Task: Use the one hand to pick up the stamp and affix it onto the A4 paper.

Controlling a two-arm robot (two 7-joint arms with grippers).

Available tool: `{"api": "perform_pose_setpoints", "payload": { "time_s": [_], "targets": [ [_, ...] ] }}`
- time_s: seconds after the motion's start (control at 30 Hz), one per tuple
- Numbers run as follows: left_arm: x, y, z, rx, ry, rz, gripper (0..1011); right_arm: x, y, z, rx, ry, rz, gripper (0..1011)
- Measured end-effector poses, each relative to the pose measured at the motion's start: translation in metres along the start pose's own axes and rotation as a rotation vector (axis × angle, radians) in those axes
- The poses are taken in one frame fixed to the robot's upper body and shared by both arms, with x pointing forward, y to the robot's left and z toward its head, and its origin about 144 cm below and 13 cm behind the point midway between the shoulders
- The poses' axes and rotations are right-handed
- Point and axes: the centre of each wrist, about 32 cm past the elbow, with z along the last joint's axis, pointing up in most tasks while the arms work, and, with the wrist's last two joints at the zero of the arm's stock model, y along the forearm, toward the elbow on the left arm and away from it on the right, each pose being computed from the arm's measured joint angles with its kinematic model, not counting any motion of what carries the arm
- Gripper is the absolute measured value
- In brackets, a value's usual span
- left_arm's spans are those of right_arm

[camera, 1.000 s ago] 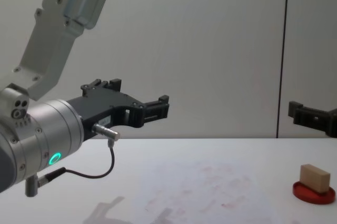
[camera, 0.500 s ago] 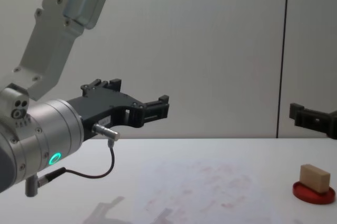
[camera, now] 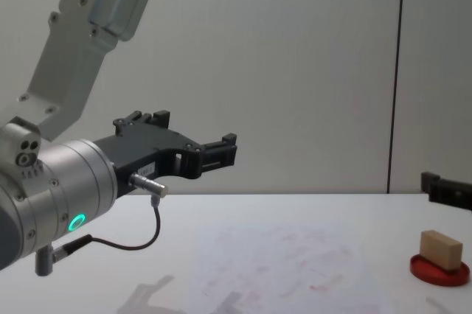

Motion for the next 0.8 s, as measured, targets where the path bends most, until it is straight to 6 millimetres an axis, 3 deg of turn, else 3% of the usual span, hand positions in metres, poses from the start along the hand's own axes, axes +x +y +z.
{"api": "perform_pose_setpoints", "payload": {
  "time_s": [0.8],
  "targets": [
    [0.000, 0.000, 0.000, 0.000, 0.000, 0.000, 993, 0.021, 0.023, -0.007, -0.134, 0.093, -0.010, 1001]
  ]
}}
